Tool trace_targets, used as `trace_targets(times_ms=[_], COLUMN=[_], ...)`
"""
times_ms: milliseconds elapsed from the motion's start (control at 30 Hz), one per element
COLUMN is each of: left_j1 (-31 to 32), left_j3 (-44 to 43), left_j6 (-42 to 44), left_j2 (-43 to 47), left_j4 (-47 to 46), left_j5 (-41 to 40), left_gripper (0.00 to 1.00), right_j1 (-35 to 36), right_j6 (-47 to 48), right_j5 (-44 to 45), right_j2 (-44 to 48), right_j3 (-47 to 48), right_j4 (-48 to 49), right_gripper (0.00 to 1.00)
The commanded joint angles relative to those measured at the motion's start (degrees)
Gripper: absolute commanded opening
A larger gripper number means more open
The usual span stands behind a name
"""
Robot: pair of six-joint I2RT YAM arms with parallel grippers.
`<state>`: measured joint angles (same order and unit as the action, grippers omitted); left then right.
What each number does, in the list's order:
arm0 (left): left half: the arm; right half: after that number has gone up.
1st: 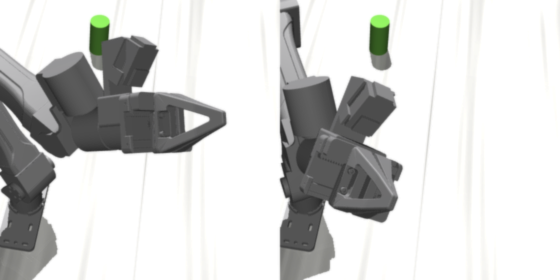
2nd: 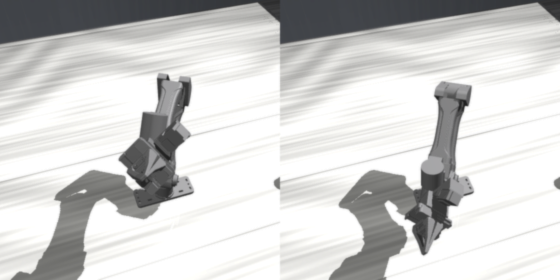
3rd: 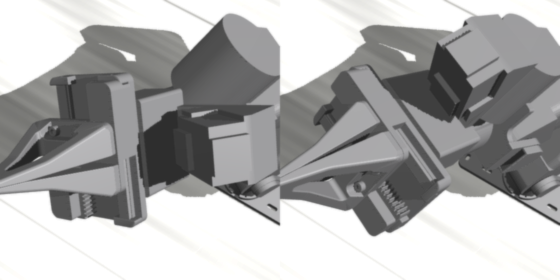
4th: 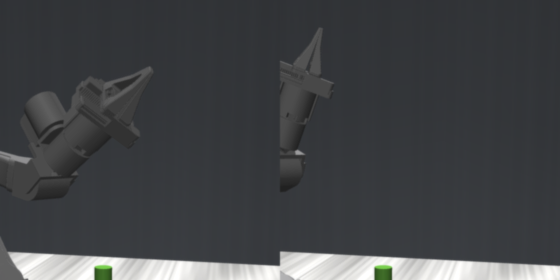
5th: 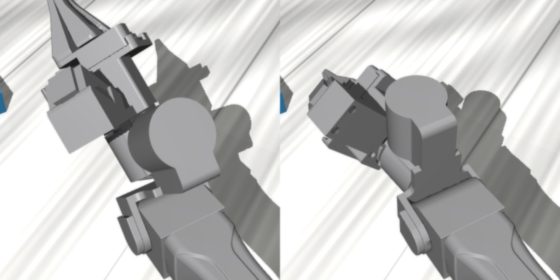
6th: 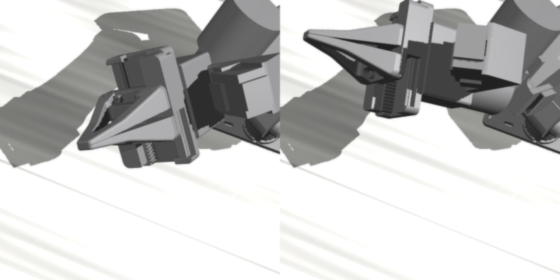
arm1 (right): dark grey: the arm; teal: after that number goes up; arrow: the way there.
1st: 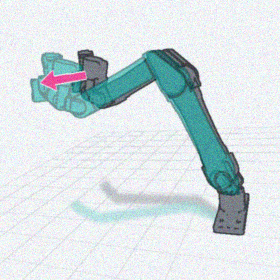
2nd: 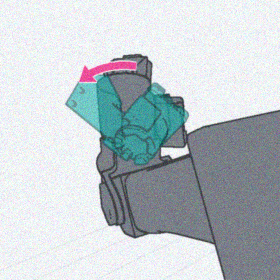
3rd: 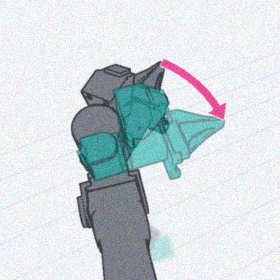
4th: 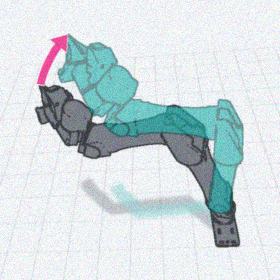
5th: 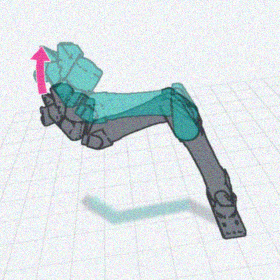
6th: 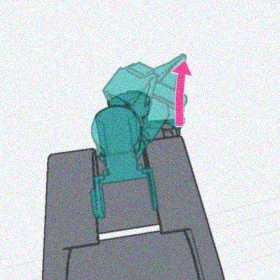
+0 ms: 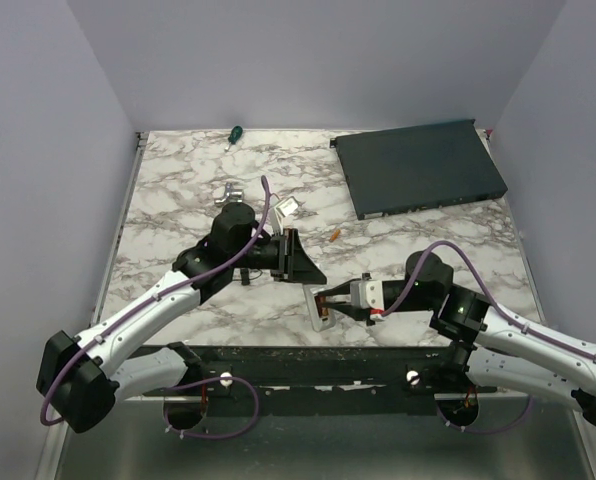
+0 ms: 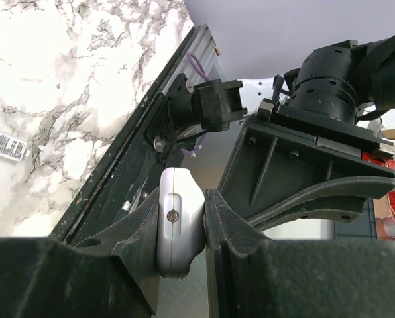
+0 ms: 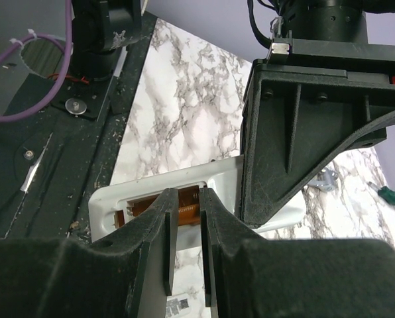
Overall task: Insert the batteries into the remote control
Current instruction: Load the battery into the remote control.
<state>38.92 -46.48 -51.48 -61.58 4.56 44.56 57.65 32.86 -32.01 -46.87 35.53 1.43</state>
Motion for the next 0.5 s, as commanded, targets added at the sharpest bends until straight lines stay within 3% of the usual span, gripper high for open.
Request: trace_targets(times_ms=[0,467], left_j1=[-0.95,-3.16], left_j3=[-1.78,-2.73], left_j6=[-2.00,-1.01], left_j2=[3.40,5.53], left_j4=[-4.28,-2.11], left_j5=[0.96,1.68], left_gripper=[0.00,0.00], right_j1=[0.10,0.12], right_j6=[-1.18,-1.52], right_j5=[-1.30,-2.77], right_j2=[-1.28,-3.00], right_j3=[-1.42,-0.85], right_j4=[-7.63,-8.30], right_gripper=[0.25,0.25])
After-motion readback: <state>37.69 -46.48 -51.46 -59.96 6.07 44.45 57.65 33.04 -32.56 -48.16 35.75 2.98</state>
